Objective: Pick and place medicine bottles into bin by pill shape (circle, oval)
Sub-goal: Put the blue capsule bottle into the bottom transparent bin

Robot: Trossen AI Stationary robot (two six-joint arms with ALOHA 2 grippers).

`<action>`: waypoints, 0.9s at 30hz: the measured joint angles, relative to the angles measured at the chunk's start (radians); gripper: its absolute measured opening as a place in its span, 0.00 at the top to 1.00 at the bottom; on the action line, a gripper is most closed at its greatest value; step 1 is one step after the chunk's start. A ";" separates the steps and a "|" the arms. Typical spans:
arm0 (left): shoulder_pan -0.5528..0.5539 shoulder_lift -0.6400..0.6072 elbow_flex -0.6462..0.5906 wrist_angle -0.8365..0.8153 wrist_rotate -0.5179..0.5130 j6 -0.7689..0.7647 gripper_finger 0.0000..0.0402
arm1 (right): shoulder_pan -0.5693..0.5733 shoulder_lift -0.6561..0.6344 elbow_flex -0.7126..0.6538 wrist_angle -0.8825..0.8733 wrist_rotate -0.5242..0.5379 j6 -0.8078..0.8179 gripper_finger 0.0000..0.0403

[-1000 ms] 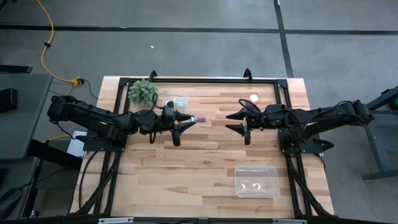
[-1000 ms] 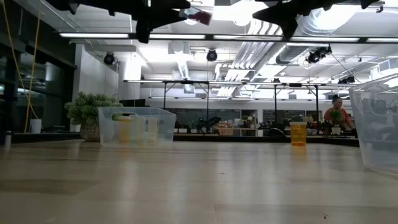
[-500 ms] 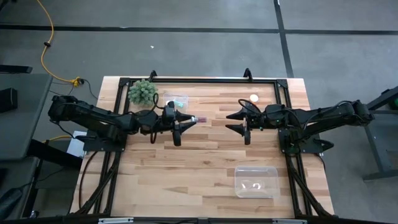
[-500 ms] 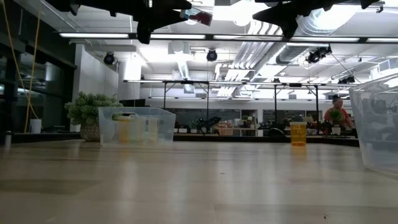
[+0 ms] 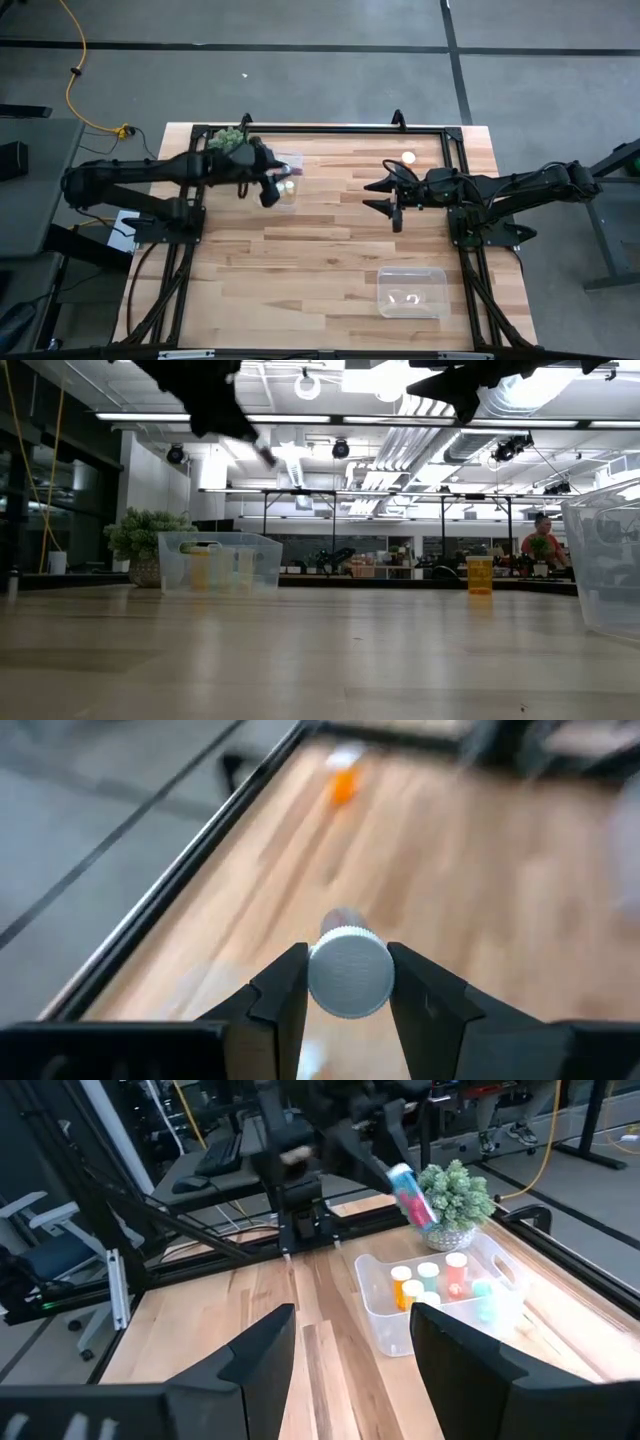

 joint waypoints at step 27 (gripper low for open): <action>0.246 0.400 0.008 -0.165 0.098 0.195 0.71 | 0.000 0.000 0.000 -0.007 0.038 0.027 0.52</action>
